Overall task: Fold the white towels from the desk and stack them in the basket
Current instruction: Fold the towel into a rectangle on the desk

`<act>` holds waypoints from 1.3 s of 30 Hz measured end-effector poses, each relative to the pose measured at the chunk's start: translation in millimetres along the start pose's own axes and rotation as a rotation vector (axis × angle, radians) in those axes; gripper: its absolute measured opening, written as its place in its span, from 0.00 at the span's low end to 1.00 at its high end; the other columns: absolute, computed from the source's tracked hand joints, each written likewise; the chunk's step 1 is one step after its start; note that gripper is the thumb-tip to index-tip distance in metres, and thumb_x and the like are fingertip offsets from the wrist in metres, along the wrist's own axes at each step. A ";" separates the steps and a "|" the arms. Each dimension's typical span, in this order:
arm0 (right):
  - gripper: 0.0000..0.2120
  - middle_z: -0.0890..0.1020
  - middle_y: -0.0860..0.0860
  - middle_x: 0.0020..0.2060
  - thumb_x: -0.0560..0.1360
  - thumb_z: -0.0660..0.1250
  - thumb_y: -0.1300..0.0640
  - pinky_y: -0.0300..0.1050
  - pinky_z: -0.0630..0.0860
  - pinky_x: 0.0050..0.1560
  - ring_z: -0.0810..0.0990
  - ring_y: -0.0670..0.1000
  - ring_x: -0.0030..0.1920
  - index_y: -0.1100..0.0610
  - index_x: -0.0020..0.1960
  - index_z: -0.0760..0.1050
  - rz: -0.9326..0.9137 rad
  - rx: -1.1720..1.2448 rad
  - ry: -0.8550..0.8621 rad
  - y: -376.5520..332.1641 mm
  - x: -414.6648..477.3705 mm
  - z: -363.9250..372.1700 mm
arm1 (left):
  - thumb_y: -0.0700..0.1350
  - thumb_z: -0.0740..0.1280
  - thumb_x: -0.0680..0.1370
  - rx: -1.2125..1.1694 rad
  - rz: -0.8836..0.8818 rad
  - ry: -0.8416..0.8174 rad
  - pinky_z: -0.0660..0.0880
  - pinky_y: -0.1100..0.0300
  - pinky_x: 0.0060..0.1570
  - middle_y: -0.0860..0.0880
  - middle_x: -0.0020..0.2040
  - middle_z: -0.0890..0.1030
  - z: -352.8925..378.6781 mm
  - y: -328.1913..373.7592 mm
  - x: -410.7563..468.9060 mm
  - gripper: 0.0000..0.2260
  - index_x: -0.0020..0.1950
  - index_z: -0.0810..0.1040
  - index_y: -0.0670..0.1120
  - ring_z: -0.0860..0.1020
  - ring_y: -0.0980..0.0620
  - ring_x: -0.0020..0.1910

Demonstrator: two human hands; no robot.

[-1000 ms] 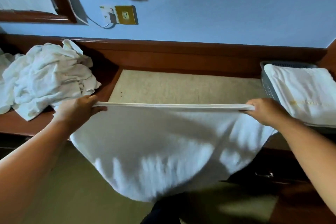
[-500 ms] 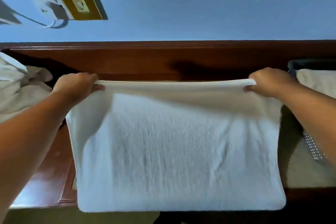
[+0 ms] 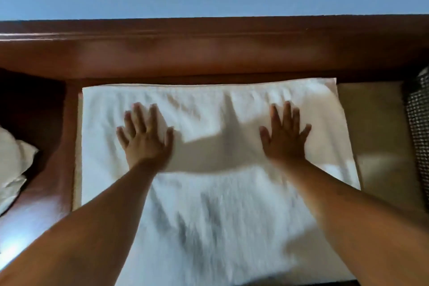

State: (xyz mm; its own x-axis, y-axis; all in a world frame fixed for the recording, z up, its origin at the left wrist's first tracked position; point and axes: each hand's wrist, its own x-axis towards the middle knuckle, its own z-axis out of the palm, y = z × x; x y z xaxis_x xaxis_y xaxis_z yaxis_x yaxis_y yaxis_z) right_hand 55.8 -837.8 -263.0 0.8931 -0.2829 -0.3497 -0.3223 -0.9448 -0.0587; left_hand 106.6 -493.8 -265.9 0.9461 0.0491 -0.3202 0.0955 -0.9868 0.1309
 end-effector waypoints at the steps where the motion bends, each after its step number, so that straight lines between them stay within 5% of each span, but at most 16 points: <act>1: 0.35 0.41 0.53 0.81 0.79 0.45 0.34 0.73 0.44 0.73 0.41 0.59 0.81 0.44 0.81 0.41 0.010 -0.013 0.028 3.0 4.7 3.8 | 0.67 0.48 0.79 0.009 0.001 0.024 0.41 0.39 0.77 0.49 0.82 0.38 2.4 -0.3 2.7 0.34 0.81 0.38 0.60 0.40 0.42 0.81; 6: 0.41 0.43 0.55 0.81 0.74 0.52 0.34 0.71 0.44 0.75 0.43 0.59 0.81 0.47 0.82 0.45 -0.032 -0.060 0.074 10.6 32.6 3.7 | 0.65 0.51 0.78 0.003 -0.008 0.043 0.42 0.38 0.77 0.49 0.82 0.37 6.2 4.1 7.4 0.36 0.82 0.40 0.59 0.39 0.43 0.81; 20: 0.38 0.46 0.55 0.82 0.76 0.53 0.35 0.71 0.46 0.75 0.46 0.59 0.81 0.46 0.82 0.48 -0.049 0.020 0.187 11.0 35.0 9.9 | 0.66 0.49 0.78 -0.002 0.020 0.096 0.42 0.38 0.77 0.49 0.83 0.39 12.1 -2.2 14.1 0.35 0.82 0.40 0.59 0.40 0.44 0.81; 26: 0.39 0.41 0.53 0.81 0.77 0.55 0.32 0.68 0.42 0.75 0.41 0.57 0.81 0.45 0.82 0.45 -0.100 0.082 0.032 19.4 43.9 1.9 | 0.68 0.47 0.80 0.044 0.032 0.094 0.40 0.40 0.77 0.49 0.83 0.38 16.2 -5.5 16.0 0.33 0.81 0.39 0.60 0.40 0.44 0.81; 32: 0.34 0.39 0.52 0.81 0.82 0.56 0.41 0.62 0.46 0.78 0.39 0.55 0.81 0.47 0.82 0.46 -0.104 0.174 -0.088 81.0 -57.3 13.7 | 0.63 0.56 0.81 -0.071 -0.029 -0.103 0.48 0.39 0.78 0.46 0.83 0.42 13.7 8.5 -35.9 0.31 0.81 0.49 0.58 0.44 0.42 0.81; 39: 0.29 0.46 0.54 0.81 0.82 0.59 0.46 0.62 0.55 0.76 0.48 0.57 0.80 0.48 0.80 0.57 -0.010 0.233 -0.038 162.4 -205.9 54.3 | 0.58 0.64 0.80 -0.156 0.114 -0.143 0.58 0.45 0.76 0.46 0.83 0.50 55.7 53.1 -221.5 0.29 0.80 0.62 0.58 0.52 0.43 0.81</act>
State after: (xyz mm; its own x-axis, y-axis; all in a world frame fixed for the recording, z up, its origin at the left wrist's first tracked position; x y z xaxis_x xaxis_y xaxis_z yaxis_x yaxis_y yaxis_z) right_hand -197.5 -924.0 -251.4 0.8857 -0.2630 -0.3826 -0.3809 -0.8828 -0.2750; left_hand -115.0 -565.6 -240.2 0.9010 -0.0944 -0.4235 0.0481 -0.9483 0.3137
